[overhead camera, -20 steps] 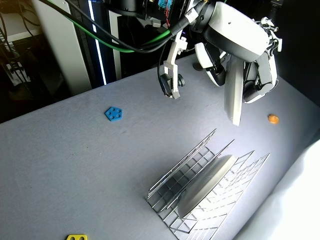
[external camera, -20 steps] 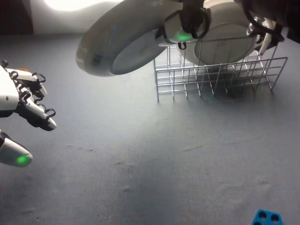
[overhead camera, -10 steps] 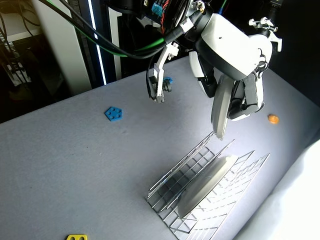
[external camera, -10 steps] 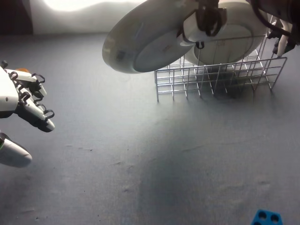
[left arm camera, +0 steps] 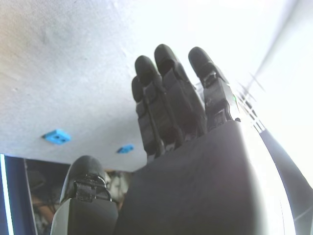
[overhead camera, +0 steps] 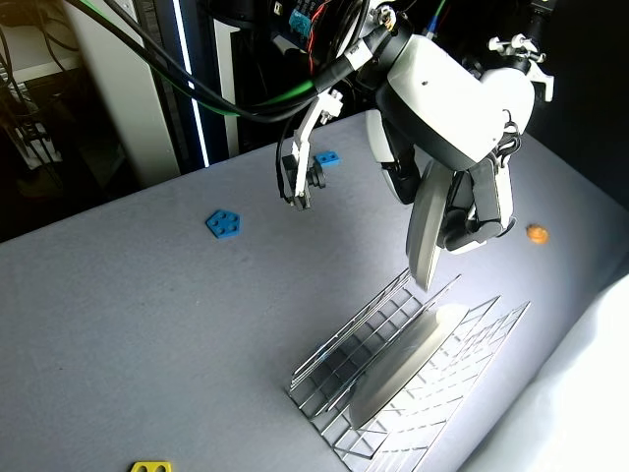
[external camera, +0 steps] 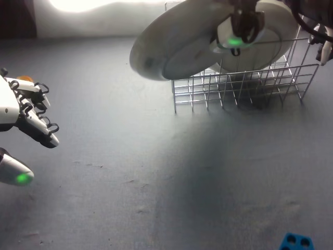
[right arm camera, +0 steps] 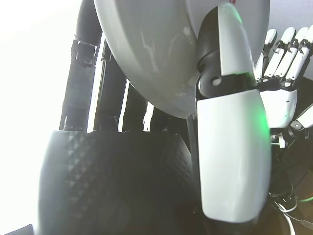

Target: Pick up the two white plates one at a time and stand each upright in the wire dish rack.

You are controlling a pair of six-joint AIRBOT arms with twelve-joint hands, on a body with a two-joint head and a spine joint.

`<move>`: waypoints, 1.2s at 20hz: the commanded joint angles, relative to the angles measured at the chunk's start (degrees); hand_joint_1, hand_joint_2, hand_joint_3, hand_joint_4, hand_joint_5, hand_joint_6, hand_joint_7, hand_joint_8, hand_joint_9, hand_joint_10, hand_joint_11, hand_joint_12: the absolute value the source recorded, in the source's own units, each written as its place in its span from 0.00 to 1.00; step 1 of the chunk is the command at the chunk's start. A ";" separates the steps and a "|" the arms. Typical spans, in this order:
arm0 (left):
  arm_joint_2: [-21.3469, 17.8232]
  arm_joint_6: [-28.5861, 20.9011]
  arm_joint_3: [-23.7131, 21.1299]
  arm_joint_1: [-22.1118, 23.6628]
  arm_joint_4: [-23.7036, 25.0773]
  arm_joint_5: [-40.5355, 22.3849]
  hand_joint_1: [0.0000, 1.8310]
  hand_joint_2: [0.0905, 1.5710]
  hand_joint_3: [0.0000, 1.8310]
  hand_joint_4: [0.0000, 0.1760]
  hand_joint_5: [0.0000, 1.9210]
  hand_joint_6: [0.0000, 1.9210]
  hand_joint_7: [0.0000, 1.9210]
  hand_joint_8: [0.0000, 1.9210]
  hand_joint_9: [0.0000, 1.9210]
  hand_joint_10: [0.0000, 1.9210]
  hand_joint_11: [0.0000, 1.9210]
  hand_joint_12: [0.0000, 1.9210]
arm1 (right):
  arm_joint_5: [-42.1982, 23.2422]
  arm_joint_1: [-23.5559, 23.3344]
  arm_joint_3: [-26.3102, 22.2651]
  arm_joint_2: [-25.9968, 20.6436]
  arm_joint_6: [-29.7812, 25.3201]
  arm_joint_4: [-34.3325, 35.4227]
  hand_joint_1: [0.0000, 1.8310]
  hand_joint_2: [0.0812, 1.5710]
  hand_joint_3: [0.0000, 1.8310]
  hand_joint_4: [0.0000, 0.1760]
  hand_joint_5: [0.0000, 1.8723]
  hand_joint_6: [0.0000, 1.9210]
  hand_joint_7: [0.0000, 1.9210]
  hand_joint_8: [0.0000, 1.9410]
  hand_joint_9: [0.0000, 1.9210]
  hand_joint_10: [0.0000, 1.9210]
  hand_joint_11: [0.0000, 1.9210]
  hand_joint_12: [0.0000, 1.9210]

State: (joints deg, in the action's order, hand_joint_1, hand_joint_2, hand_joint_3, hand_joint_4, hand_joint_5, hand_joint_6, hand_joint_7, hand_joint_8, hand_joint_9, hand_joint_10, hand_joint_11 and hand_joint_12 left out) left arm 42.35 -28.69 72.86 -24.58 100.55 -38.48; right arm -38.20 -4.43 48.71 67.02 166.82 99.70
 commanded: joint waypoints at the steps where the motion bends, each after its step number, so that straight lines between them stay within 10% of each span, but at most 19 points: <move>1: -0.32 -0.29 0.28 0.58 -2.19 0.12 0.00 0.71 0.00 0.00 0.29 0.00 0.35 0.00 0.29 0.00 0.00 0.34 | -0.10 -0.62 0.08 -0.42 0.39 -4.10 0.66 0.70 0.00 0.13 0.51 0.56 0.51 0.49 0.59 0.00 0.32 0.59; 24: -0.53 -0.65 -0.17 2.40 -1.21 -0.68 0.00 0.71 0.00 0.00 0.27 0.00 0.32 0.00 0.26 0.00 0.00 0.32 | 2.21 2.32 4.40 -0.29 -1.58 -10.75 0.66 0.71 0.00 0.12 0.50 0.59 0.49 0.51 0.59 0.00 0.32 0.60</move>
State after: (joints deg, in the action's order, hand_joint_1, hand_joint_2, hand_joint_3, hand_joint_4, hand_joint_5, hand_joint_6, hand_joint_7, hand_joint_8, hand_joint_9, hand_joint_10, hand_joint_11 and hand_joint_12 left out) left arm 42.35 -29.08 72.77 -22.90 101.62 -39.11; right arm -35.94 -1.48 52.99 66.94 165.40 93.84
